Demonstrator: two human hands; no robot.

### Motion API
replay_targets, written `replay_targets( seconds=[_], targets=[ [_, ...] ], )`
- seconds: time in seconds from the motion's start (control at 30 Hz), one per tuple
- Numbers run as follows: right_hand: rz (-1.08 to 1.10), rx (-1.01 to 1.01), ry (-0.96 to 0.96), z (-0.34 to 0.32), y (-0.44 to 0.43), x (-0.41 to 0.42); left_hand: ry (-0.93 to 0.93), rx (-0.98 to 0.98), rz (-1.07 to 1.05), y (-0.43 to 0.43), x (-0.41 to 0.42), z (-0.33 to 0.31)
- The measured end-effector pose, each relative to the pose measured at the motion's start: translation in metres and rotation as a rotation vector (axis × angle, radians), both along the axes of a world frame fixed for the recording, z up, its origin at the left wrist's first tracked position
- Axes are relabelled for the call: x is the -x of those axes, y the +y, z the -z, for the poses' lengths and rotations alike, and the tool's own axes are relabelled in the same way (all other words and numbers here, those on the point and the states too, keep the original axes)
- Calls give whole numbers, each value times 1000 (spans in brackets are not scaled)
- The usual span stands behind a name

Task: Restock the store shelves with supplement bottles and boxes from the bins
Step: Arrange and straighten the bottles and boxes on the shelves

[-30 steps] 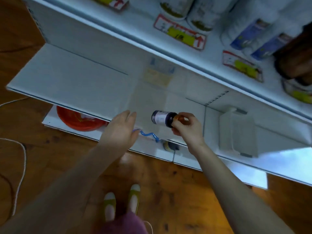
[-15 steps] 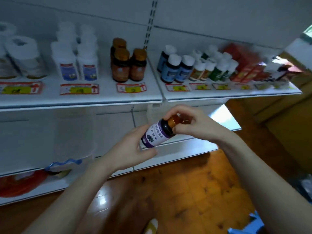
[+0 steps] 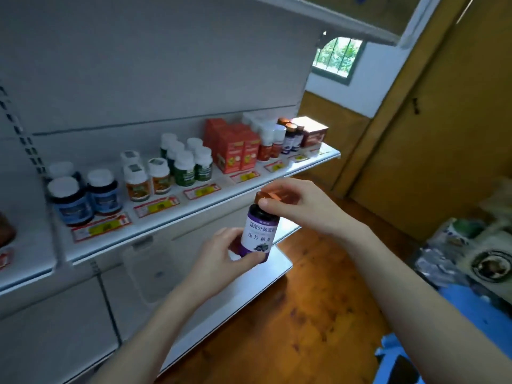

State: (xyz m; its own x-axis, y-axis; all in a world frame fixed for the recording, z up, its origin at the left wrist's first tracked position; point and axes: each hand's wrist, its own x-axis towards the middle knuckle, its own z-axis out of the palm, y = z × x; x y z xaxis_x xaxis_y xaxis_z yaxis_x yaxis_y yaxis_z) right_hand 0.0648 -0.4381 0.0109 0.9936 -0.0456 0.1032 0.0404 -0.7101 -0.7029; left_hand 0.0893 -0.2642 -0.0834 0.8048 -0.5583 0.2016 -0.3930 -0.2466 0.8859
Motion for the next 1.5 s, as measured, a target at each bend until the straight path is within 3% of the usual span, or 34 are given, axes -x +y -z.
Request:
replay_targets(
  seconds=[0.2,0.4,0.53,0.77,1.03,1.3,1.5],
  targets=[
    [203,-38,-109,-1,-79,-20,-229,-112,67,-94,-53,-4],
    [391,6,-207,-2,-157,-65,-765,-286,-80,-182,-126,17],
    [505,19,-282,2,-207,-100,-850,-387,-120,-233,-175,31],
    [528,-71,-401,0,-267,-152,-906,-486,-156,-292,-216,49],
    [321,-211,-532,-9,-322,-253,-856,-598,-267,-345,-253,70],
    [65,-222,-429,-16,-364,-360,-672,-726,-465,-365,-267,83],
    [-43,-139,-312,-5,-371,-409,-660,-770,-485,-370,-266,80]
  ],
)
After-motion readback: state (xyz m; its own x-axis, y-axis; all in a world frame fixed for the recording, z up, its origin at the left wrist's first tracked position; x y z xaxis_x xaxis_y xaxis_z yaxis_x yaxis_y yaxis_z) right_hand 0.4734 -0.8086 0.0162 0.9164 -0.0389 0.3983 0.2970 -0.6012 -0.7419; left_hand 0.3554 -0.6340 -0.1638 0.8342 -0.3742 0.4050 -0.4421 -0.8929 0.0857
